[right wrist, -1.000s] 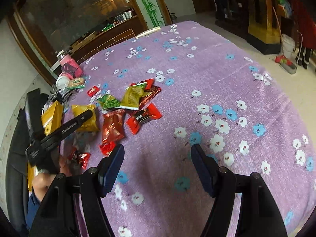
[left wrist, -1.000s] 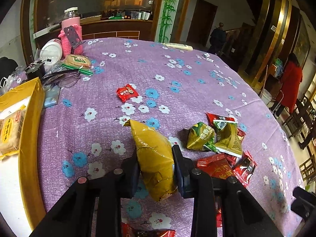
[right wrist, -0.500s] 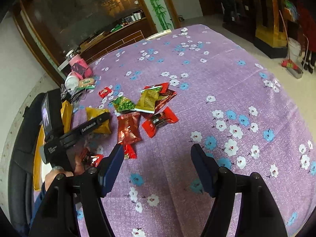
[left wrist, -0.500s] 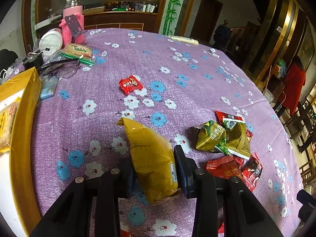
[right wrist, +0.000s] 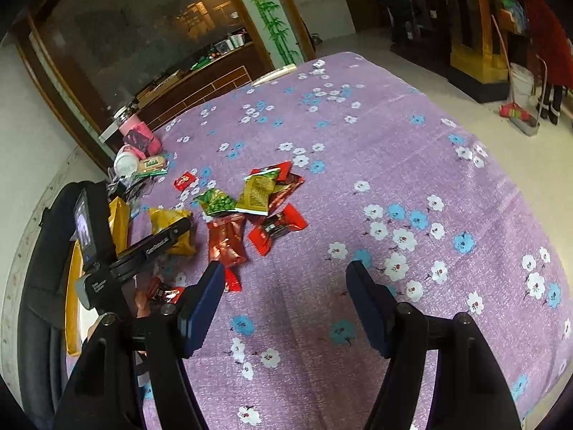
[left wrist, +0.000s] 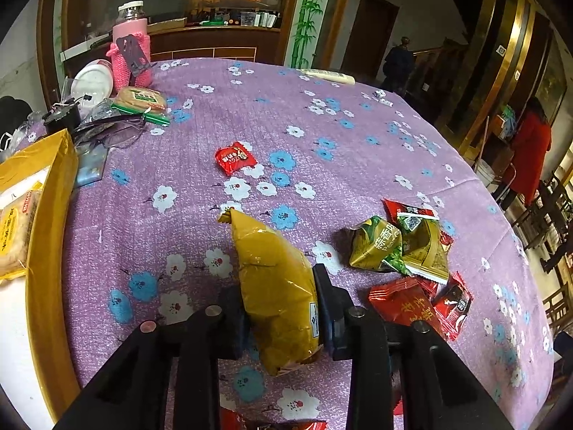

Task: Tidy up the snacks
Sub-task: 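Grasp the gold foil snack bag with the left tool, then hold the gold bag with the left tool while right tool reaches into the pile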

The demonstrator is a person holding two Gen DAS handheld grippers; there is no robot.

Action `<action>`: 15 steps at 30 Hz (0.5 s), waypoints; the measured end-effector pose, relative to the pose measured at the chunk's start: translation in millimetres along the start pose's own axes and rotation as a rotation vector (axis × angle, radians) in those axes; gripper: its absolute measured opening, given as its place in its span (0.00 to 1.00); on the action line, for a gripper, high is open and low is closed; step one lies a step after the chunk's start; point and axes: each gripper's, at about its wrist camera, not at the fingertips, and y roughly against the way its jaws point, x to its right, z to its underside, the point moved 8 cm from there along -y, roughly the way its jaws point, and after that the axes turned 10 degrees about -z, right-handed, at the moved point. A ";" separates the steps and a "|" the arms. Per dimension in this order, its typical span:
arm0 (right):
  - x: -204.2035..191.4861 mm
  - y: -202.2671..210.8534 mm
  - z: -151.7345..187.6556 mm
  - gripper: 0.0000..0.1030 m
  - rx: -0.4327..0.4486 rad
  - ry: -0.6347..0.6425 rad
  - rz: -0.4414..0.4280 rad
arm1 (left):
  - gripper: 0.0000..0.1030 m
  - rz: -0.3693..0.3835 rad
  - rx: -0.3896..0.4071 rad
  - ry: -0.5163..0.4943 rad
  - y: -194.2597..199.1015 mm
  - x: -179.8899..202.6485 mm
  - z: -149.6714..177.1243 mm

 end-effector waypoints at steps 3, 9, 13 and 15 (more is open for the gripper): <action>-5.8 -3.0 0.2 0.68 -0.006 0.007 -0.011 | 0.30 0.002 0.005 0.002 2.1 0.1 -0.2; -7.4 -14.9 -1.6 0.68 -0.021 0.005 -0.025 | 0.30 0.012 0.026 0.017 9.5 -2.1 -4.5; -2.3 -20.2 -1.0 0.68 -0.034 -0.006 -0.018 | 0.30 0.023 0.036 0.022 14.4 -1.7 -6.3; 0.4 -19.7 -2.1 0.68 -0.029 -0.016 -0.016 | 0.30 0.030 0.043 0.022 17.4 -0.8 -6.9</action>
